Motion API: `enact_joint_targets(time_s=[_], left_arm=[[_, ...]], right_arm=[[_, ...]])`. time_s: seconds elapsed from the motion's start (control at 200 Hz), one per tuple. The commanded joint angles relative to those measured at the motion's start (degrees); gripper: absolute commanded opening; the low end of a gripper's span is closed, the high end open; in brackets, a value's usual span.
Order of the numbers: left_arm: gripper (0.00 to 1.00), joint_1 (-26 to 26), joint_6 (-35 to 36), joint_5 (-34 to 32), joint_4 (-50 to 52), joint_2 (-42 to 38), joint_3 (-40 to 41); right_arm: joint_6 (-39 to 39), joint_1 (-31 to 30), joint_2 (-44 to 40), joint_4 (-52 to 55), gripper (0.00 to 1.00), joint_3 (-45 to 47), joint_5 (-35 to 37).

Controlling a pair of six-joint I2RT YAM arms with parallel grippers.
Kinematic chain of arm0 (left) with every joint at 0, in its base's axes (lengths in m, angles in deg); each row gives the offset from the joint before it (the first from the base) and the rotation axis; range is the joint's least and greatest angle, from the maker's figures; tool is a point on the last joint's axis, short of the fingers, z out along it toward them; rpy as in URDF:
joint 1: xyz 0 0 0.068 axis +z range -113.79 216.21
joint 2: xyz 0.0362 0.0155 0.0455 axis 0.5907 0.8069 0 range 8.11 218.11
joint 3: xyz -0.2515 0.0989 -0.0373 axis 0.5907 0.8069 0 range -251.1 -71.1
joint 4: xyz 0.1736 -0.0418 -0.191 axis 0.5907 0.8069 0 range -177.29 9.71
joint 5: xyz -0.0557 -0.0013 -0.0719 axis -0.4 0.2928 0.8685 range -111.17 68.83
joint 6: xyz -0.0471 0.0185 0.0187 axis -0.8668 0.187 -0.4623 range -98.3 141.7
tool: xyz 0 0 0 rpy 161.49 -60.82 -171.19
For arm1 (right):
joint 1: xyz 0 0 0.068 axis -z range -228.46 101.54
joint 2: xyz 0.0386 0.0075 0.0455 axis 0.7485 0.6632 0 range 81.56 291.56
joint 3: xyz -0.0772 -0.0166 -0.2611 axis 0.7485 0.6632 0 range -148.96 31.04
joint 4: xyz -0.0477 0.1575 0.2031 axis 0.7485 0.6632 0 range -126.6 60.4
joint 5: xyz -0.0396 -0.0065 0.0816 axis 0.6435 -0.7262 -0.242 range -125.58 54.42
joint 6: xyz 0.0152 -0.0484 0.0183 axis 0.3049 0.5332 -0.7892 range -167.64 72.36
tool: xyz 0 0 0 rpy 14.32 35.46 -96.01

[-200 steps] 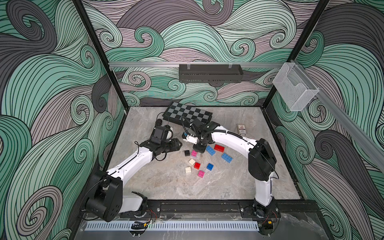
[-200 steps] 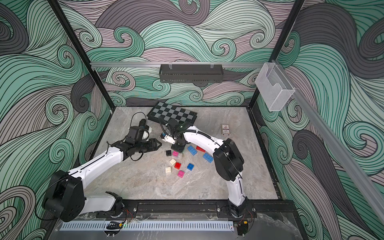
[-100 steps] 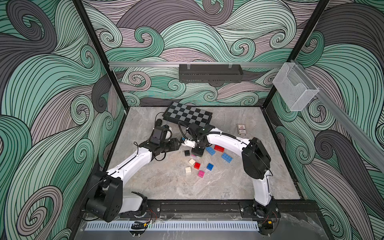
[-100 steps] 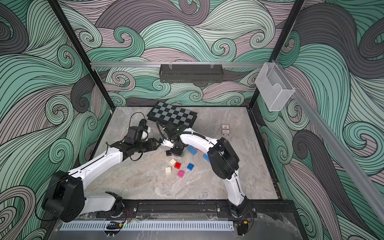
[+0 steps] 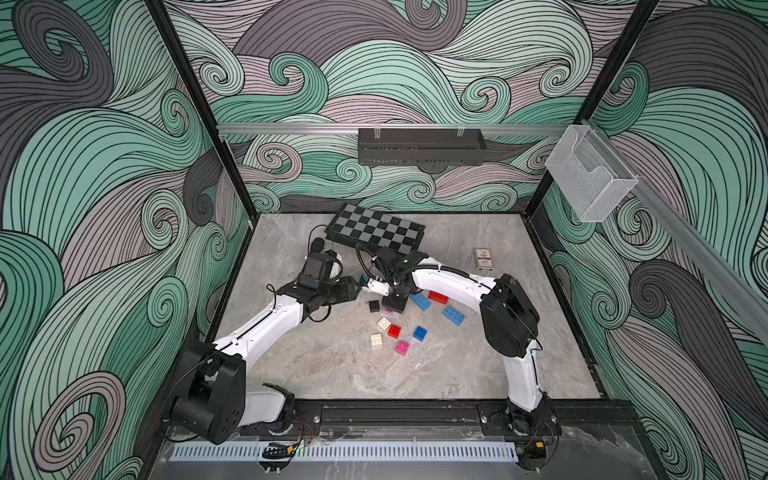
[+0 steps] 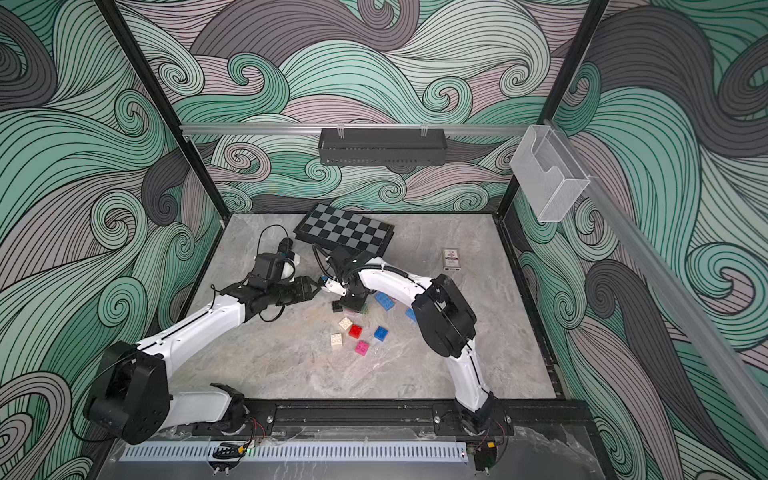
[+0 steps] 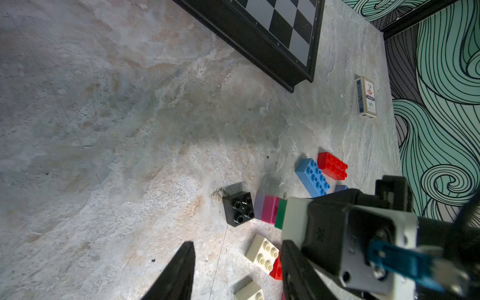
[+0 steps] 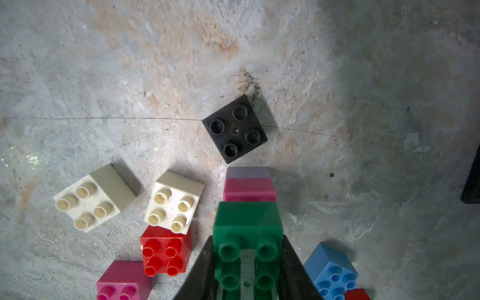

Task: Assemble the letter p with lego
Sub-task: Assemble the lego brick with the lego brick.

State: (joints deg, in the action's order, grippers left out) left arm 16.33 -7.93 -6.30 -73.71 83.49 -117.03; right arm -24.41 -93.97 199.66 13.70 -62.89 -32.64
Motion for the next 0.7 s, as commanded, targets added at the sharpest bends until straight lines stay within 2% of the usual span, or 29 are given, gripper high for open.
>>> enact_joint_targets(time_s=[0.0,0.69], left_arm=[[0.54,0.73,-0.52,0.51,-1.23,-0.69,0.15],[0.54,1.41,-0.82,1.62,-2.25,-0.27,0.65]], right_arm=[[0.51,-0.36,1.16,-0.03,0.1,0.81,-0.24],[0.15,-0.36,1.15,1.05,0.1,2.04,1.55]])
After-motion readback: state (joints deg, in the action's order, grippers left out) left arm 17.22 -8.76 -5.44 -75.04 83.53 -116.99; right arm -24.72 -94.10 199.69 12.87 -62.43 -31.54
